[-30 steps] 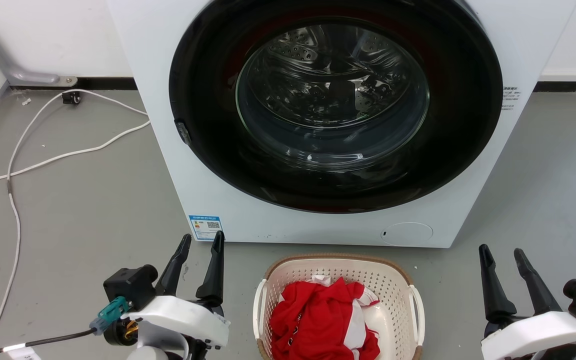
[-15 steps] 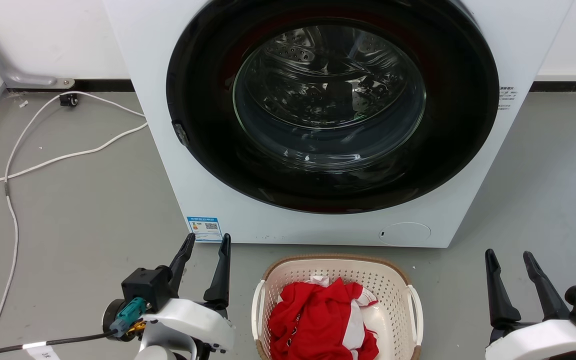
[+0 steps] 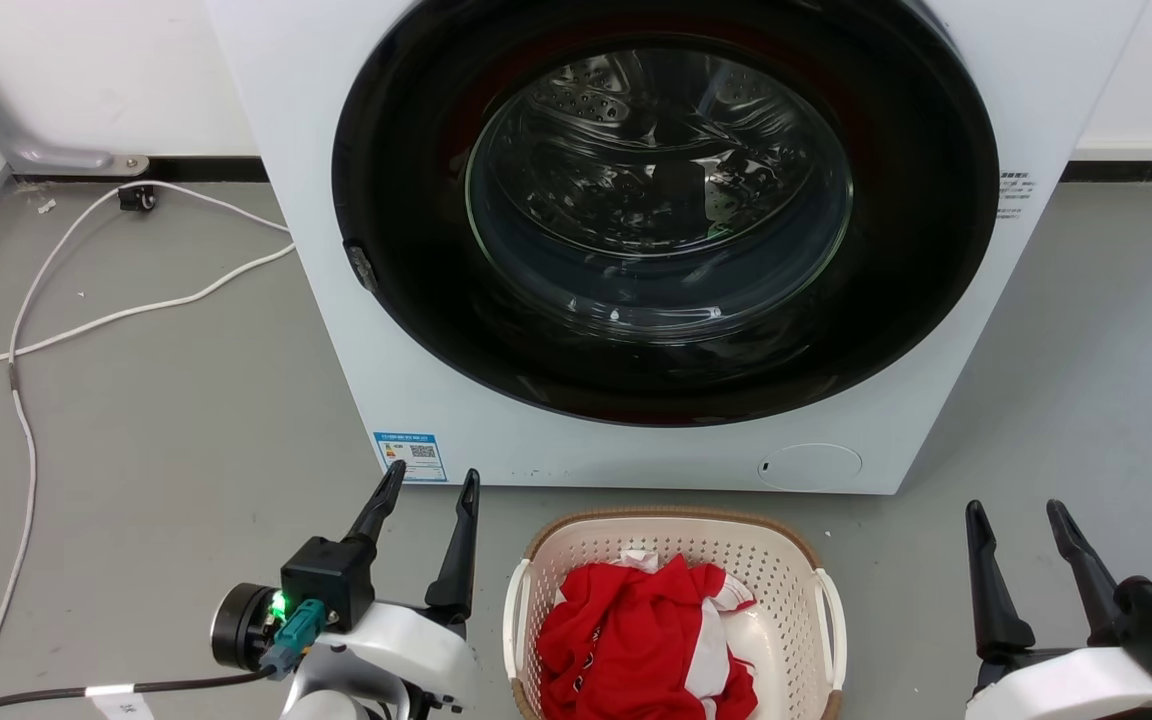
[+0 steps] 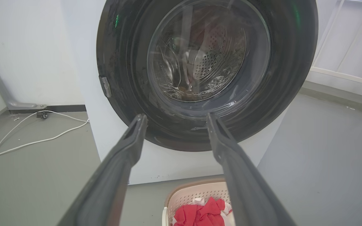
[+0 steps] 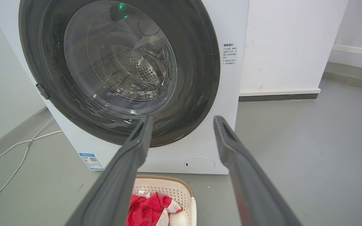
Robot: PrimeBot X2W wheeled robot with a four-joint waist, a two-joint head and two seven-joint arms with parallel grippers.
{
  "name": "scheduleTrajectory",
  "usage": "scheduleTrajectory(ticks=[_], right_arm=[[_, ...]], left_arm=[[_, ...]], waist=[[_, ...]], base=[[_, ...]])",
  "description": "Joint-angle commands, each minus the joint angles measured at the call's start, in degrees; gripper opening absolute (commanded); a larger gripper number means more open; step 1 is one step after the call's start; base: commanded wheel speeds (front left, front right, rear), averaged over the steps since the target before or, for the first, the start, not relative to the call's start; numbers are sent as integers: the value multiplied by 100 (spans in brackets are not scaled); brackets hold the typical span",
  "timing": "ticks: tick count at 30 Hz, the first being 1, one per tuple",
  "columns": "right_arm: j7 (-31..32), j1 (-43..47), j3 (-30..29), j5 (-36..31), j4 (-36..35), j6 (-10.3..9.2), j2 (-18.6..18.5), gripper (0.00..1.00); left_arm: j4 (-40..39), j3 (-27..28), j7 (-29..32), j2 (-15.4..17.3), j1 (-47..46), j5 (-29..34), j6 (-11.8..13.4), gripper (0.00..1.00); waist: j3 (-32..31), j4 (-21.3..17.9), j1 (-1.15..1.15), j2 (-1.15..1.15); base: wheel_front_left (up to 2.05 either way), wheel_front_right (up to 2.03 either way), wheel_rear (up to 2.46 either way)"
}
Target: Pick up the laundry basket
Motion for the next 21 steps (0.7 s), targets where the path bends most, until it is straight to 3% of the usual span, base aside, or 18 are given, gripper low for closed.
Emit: scheduleTrajectory(ticks=[1,14,21], right_arm=[[-71,7,8,-125,-12,-2,3,100],[-226,51,2,-516,15,-2,5,100],[-278,13,-24,-332,101,-2,5,100]], left_arm=[[-19,-20,-59,2,-99,142,19,100],[34,-4,-171,-16,-70,353,26,100],[127,21,-188,-20,-83,223,7,100]], waist=[[4,-3,0,0],[12,1,0,0],[5,-3,0,0]], base=[[0,0,0],[0,0,0],[0,0,0]])
